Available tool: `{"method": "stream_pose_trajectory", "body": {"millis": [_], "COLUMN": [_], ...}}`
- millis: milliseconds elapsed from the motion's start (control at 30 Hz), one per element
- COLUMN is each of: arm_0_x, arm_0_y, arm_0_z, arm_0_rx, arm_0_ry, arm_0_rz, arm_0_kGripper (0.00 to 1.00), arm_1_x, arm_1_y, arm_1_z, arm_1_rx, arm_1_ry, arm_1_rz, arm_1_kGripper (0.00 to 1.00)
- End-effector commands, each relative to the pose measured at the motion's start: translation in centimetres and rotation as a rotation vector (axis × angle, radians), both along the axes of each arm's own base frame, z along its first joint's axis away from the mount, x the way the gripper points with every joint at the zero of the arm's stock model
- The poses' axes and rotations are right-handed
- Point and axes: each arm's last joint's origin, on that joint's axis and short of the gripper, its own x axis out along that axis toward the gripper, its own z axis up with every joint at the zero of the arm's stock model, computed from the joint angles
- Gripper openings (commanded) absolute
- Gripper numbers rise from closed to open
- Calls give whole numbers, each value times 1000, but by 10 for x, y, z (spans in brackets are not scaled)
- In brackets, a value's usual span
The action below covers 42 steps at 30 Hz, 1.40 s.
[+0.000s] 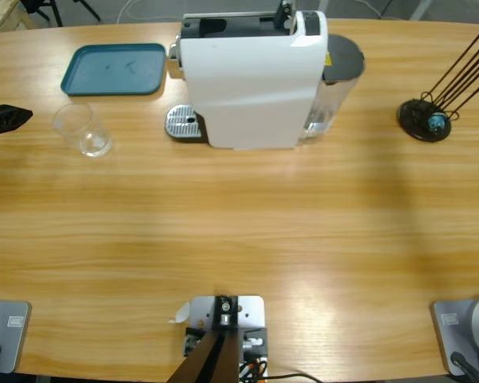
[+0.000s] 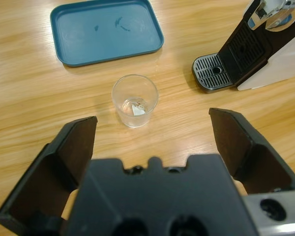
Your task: Pour coffee
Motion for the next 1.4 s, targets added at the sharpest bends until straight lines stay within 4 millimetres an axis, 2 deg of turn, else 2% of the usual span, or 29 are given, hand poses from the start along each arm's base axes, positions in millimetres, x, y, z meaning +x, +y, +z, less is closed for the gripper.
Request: {"method": "stream_pose_trajectory", "body": {"millis": [33, 167, 267, 400, 500, 633, 767, 900, 1000, 1233, 1400], "arm_0_x": [0, 0, -1, -1, -1, -1, -1, -1, -1, 0, 0], "arm_0_y": [-1, -1, -1, -1, -1, -1, -1, -1, -1, -1, -1], "arm_0_z": [-12, -12, -12, -12, -12, -12, -12, -12, -12, -13, -13], "arm_0_rx": [15, 14, 13, 12, 13, 13, 12, 12, 13, 14, 14], "arm_0_ry": [34, 35, 33, 32, 32, 32, 33, 33, 34, 38, 38], "arm_0_rz": [-24, -26, -26, -26, -26, -26, -27, -27, -27, -29, -29], "arm_0_kGripper": [996, 996, 996, 996, 996, 996, 996, 1000, 1000, 1000, 1000], "arm_1_x": [-22, -48, -64, -69, -64, -38, -5, 18, 41, 85, 104], "arm_1_y": [71, 84, 96, 113, 129, 172, 219, 246, 251, 243, 246], "arm_1_z": [33, 52, 60, 68, 71, 68, 47, 36, 29, 21, 18], "arm_1_rx": [-475, -496, -446, -387, -360, -325, -351, -399, -403, -432, -439], "arm_1_ry": [-40, -32, -46, -70, -75, -63, -21, -23, -18, 5, 3], "arm_1_rz": [652, 827, 992, 1149, 1235, 1362, 1458, 1503, 1516, 1463, 1440], "arm_1_kGripper": [0, 0, 0, 0, 0, 0, 0, 0, 0, 0, 0]}}
